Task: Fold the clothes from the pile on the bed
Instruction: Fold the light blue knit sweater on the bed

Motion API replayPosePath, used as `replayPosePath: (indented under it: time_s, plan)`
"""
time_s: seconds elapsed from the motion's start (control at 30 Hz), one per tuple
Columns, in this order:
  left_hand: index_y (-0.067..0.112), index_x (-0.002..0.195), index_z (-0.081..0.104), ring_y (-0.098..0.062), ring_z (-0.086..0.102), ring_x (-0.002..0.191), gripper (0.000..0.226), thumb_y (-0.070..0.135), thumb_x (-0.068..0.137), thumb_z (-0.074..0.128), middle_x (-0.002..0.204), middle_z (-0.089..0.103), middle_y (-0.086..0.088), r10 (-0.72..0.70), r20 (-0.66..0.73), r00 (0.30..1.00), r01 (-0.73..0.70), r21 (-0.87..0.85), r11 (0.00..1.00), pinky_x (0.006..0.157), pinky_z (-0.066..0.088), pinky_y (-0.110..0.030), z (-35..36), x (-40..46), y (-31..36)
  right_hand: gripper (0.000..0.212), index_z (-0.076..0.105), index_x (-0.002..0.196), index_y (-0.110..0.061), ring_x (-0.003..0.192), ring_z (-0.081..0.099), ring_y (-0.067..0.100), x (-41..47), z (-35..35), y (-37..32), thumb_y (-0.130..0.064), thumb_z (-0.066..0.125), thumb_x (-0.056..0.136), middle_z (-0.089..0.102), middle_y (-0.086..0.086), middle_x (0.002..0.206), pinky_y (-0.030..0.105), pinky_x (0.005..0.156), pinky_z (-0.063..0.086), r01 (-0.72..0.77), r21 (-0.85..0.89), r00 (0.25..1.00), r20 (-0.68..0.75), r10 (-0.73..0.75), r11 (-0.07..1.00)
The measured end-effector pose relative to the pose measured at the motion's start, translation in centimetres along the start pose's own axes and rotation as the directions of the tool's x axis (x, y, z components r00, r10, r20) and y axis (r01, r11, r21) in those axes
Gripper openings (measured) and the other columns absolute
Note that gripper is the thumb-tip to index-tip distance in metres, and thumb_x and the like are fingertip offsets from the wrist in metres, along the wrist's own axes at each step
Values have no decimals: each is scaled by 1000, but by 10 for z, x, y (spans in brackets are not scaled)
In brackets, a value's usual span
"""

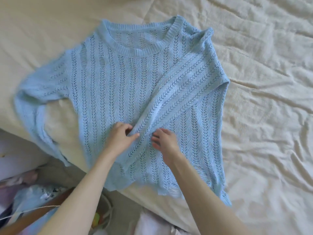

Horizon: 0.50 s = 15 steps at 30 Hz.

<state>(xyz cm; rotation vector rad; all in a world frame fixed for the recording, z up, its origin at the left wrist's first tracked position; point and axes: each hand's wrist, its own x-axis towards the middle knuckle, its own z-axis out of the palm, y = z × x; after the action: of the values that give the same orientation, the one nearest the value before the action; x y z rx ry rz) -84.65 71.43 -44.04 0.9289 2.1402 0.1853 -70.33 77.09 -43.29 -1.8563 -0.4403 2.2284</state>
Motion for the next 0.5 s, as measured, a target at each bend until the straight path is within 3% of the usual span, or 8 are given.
replayPosePath:
  time_s: [0.07, 0.2, 0.27, 0.33, 0.37, 0.4, 0.43, 0.5]
  plan:
    - [16, 84, 55, -15, 47, 70, 19, 32, 85, 66, 76, 47, 6, 30, -46, 998, -29, 30, 999, 58, 34, -26, -5, -3, -2, 20, 47, 76, -13, 55, 40, 13, 3, 7, 1, -10, 53, 95, 45, 2, 63, 24, 54, 37, 1, -3, 1000, -21, -1, 1000]
    - [16, 81, 48, -13, 40, 58, 29, 41, 89, 58, 66, 45, 3, 54, -19, 998, -56, -105, 993, 55, 32, -29, -22, -6, -16, 29, 43, 68, -17, 55, 36, 15, 2, 18, 2, -11, 59, 91, 41, 2, 60, 27, 57, 32, 68, -1, 996, -54, -68, 998]
    - [17, 84, 53, -14, 45, 65, 39, 56, 86, 52, 70, 48, 3, 17, 150, 989, 27, -289, 957, 60, 35, -29, -31, -9, -19, 17, 49, 77, -13, 66, 47, 17, -1, 23, 5, -15, 54, 93, 52, 5, 72, 28, 64, 39, 107, 18, 992, -74, -105, 994]
    - [19, 117, 58, -21, 57, 105, 61, 65, 81, 42, 111, 62, -2, -51, 397, 916, 252, -474, 844, 93, 45, -38, -37, -11, -19, 14, 50, 87, -11, 72, 54, 17, -6, 24, 11, -20, 49, 97, 57, 6, 80, 28, 66, 47, 121, 14, 990, -73, -119, 993]
    - [20, 133, 48, -23, 49, 124, 66, 62, 83, 40, 133, 54, -5, -70, 502, 862, 356, -502, 788, 106, 38, -45, -36, -11, -20, 15, 49, 88, -11, 70, 55, 15, -8, 22, 15, -22, 50, 97, 56, 4, 79, 28, 64, 49, 133, -6, 989, -63, -133, 991]
    - [22, 137, 43, -22, 46, 129, 60, 56, 88, 40, 140, 48, -7, -54, 567, 822, 403, -512, 758, 109, 35, -47, -35, -11, -23, 15, 48, 87, -12, 67, 55, 14, -10, 21, 19, -23, 53, 96, 54, 3, 76, 28, 64, 51, 150, -43, 987, -49, -152, 988]
    - [23, 134, 43, -17, 52, 123, 48, 46, 92, 43, 136, 51, -9, -18, 606, 795, 411, -516, 751, 105, 41, -43, -34, -11, -24, 13, 50, 87, -13, 66, 56, 13, -12, 19, 22, -22, 56, 94, 54, 3, 76, 28, 65, 52, 160, -88, 986, -30, -163, 983]
    - [22, 126, 42, -1, 65, 94, 32, 29, 96, 48, 113, 59, -5, 15, 635, 773, 404, -510, 760, 83, 55, -25, -34, -12, -24, 9, 55, 87, -11, 66, 59, 14, -18, 17, 28, -17, 60, 92, 60, 7, 80, 26, 65, 53, 142, -178, 990, 12, -142, 974]
